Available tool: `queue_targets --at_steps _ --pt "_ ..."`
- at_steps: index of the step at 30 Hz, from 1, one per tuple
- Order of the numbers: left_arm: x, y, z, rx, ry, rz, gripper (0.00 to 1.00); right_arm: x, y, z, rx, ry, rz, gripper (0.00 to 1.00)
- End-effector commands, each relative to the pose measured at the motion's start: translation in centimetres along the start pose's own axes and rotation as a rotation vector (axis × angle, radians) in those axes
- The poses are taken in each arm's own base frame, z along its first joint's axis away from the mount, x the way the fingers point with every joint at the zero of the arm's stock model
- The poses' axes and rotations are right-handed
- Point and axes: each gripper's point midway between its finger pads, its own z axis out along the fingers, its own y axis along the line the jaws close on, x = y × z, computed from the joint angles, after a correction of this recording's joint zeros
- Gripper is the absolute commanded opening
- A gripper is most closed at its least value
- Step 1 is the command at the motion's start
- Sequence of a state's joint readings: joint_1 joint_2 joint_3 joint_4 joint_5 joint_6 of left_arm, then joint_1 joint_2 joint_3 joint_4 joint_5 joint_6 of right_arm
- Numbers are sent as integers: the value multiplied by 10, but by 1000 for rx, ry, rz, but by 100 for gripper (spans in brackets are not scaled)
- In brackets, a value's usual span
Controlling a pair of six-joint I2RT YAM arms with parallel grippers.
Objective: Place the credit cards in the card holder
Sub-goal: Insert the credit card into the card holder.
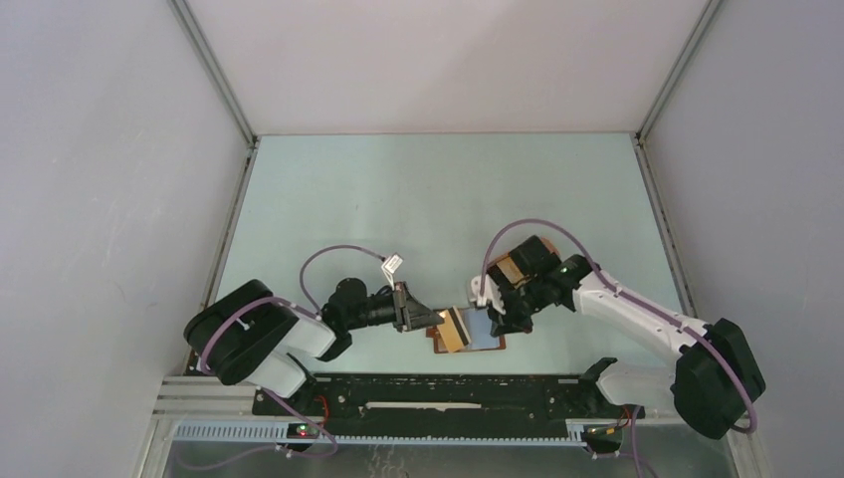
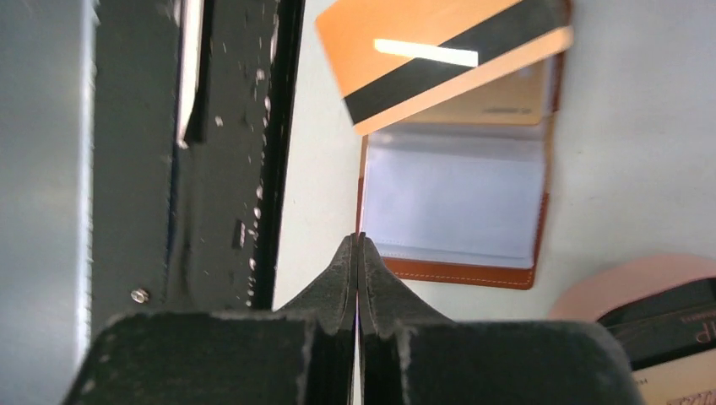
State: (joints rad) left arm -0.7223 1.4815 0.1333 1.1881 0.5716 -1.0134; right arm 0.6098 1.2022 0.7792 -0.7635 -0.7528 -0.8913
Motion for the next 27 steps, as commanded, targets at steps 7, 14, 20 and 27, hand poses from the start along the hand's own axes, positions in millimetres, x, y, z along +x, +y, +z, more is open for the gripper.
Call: queue_targets --at_steps 7,14,20,27 --pt "-10 18 21 -105 91 0 0 35 -29 26 106 239 -289 0" --pt "-10 31 18 -198 110 28 0 42 -35 31 129 294 -293 0" --pt "-13 33 21 -205 114 32 0 46 -38 33 138 321 -285 0" --pt "-16 25 24 -170 105 26 0 51 -35 37 120 344 -288 0"
